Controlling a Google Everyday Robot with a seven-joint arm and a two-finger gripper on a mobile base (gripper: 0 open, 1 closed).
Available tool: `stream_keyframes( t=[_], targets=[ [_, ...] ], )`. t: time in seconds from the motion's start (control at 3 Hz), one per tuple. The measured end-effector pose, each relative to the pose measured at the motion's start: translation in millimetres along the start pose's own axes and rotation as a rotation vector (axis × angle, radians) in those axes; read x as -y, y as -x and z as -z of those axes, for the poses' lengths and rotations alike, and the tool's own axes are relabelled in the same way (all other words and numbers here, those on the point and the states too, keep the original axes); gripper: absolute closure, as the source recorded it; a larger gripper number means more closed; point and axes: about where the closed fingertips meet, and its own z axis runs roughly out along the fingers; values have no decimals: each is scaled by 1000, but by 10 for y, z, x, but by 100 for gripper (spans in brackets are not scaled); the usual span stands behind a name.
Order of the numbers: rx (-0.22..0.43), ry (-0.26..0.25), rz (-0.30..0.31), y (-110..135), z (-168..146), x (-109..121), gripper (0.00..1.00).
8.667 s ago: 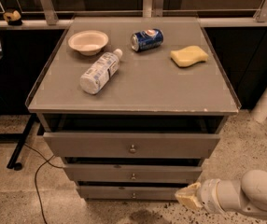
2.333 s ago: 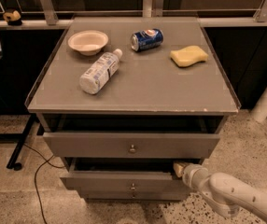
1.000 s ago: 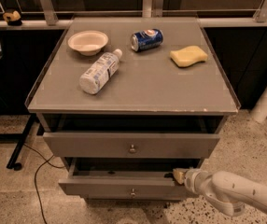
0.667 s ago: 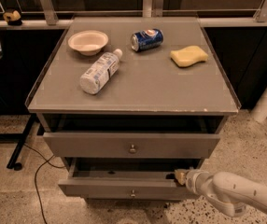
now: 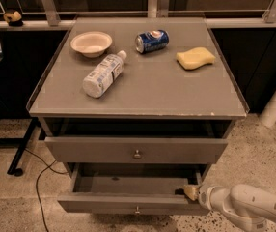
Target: Open middle drawer
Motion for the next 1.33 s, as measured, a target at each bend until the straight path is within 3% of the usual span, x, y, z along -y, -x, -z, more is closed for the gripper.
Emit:
stream_keyframes(
  t=[1.33],
  targets=[
    [-33,15,6,-96,15,-80,100]
  ],
)
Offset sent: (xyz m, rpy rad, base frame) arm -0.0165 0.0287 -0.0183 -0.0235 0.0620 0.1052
